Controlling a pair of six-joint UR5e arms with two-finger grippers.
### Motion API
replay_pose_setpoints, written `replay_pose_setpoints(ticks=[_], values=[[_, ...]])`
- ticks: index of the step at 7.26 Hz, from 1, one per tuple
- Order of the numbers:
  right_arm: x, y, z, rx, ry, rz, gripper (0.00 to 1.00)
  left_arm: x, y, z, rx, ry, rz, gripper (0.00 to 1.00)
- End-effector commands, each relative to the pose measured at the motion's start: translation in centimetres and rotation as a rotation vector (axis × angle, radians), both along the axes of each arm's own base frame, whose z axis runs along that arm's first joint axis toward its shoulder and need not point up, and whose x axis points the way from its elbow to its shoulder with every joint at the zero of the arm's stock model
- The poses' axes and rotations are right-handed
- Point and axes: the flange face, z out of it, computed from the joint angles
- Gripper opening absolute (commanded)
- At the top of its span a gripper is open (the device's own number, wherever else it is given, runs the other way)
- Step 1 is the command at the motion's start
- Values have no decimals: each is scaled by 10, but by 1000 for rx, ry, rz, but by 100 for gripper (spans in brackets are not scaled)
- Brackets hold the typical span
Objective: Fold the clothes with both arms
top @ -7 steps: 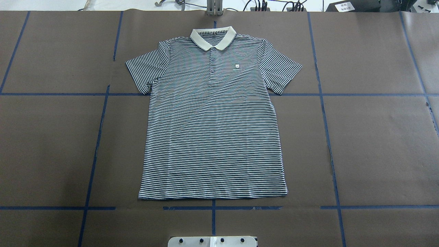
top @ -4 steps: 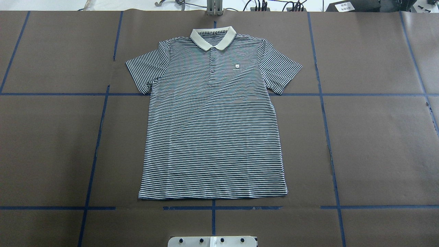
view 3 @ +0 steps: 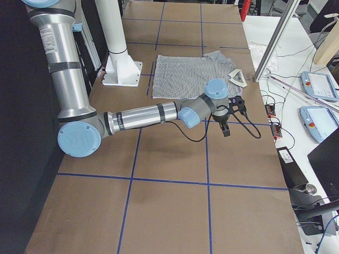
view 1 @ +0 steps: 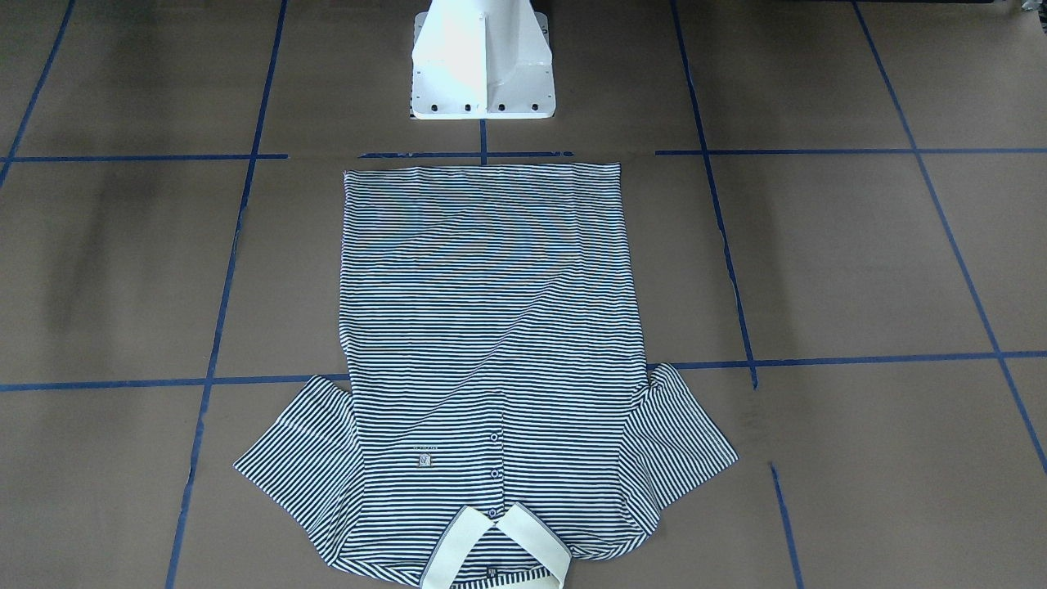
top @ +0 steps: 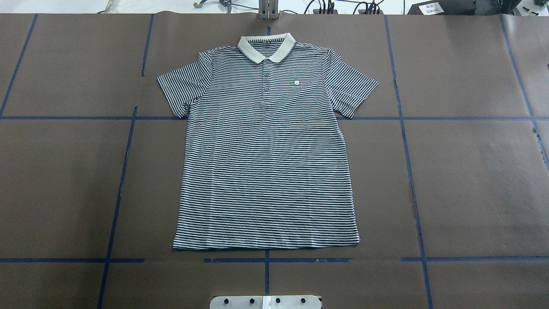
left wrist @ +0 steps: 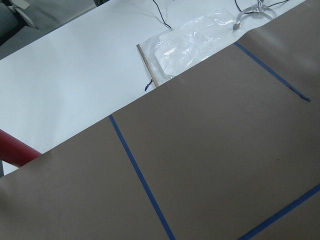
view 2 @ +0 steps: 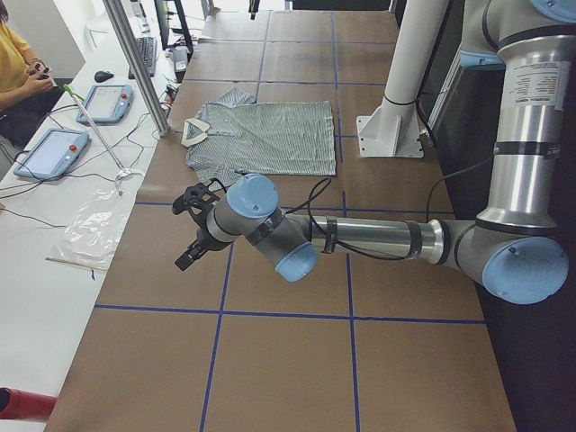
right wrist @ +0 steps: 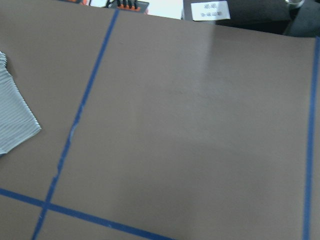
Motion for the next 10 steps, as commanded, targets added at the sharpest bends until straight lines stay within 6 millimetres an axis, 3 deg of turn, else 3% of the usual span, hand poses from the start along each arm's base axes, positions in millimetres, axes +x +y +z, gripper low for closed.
replay_pose_setpoints(ticks=[1, 2, 3, 4, 5, 6, 8, 10], values=[[-127, -16, -70, -41, -60, 154, 100, 0, -1, -2, 3, 1, 0, 100], [-184, -19, -90, -72, -66, 257, 91, 2, 0, -3, 6, 11, 14, 100], [-217, -34, -94, -94, -56, 285, 78, 3, 0, -2, 4, 14, 17, 100], [-234, -38, -74, -95, -51, 274, 66, 3, 0, -2, 4, 14, 17, 100], [-247, -45, -36, -73, -62, 276, 61, 3, 0, -2, 4, 15, 19, 100], [-254, -44, -24, -70, -61, 270, 59, 5, 0, -2, 6, 15, 22, 100], [-280, -32, -13, -67, -30, 260, 55, 9, -1, -1, 2, 13, 30, 100], [-291, -28, -14, -60, -21, 259, 55, 10, -1, -1, 16, 13, 30, 100]])
